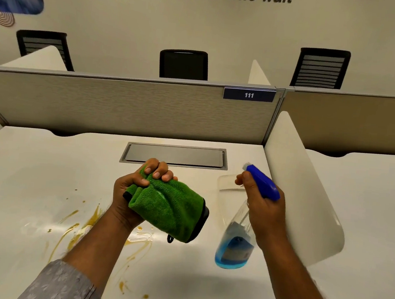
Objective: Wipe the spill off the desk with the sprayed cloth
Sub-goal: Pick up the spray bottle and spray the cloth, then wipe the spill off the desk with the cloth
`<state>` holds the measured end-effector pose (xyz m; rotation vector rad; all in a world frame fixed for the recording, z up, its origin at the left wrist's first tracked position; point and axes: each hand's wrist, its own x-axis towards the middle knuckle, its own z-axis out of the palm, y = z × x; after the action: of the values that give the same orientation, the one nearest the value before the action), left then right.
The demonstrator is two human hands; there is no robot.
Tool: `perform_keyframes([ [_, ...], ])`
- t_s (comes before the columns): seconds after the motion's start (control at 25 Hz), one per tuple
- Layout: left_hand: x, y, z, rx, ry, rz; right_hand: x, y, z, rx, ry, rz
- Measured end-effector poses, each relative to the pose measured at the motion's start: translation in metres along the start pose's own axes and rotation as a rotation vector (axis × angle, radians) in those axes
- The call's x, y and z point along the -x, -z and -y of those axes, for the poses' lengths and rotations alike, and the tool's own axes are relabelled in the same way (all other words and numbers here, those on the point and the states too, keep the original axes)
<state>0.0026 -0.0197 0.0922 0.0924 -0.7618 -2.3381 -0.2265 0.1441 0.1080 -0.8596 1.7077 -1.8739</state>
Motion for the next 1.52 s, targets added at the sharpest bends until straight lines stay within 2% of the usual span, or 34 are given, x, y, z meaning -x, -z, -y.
perform_keyframes([
  [0.36,0.016,0.009,0.015,0.057,-0.001,-0.041,-0.002,0.050,-0.045,0.066,-0.061,-0.143],
  [0.64,0.019,0.010,0.032,0.111,0.049,-0.036,0.000,0.067,-0.076,0.083,0.021,-0.169],
  [0.88,0.019,0.009,0.042,-0.016,0.051,-0.112,0.012,0.080,-0.101,0.165,-0.074,-0.193],
  [0.96,0.020,0.008,0.044,-0.050,0.050,-0.127,0.031,0.083,-0.106,0.199,-0.100,-0.243],
  [1.08,0.025,0.004,0.045,-0.053,0.059,-0.127,0.073,0.079,-0.109,0.281,-0.076,-0.409],
  [1.16,0.030,0.002,0.047,-0.035,0.079,-0.119,0.097,0.069,-0.105,0.237,-0.101,-0.434],
  [1.24,0.041,0.001,0.043,0.007,0.104,-0.093,0.116,0.045,-0.098,0.149,-0.147,-0.325],
  [1.32,0.056,0.001,0.037,0.058,0.128,-0.054,0.133,0.012,-0.093,0.047,-0.261,-0.132],
  [1.44,0.084,0.000,0.025,0.136,0.163,0.014,0.158,-0.040,-0.089,-0.349,-0.588,0.280],
  [1.52,0.106,0.003,0.013,0.183,0.171,0.036,0.180,-0.071,-0.088,-0.599,-0.744,0.456],
])
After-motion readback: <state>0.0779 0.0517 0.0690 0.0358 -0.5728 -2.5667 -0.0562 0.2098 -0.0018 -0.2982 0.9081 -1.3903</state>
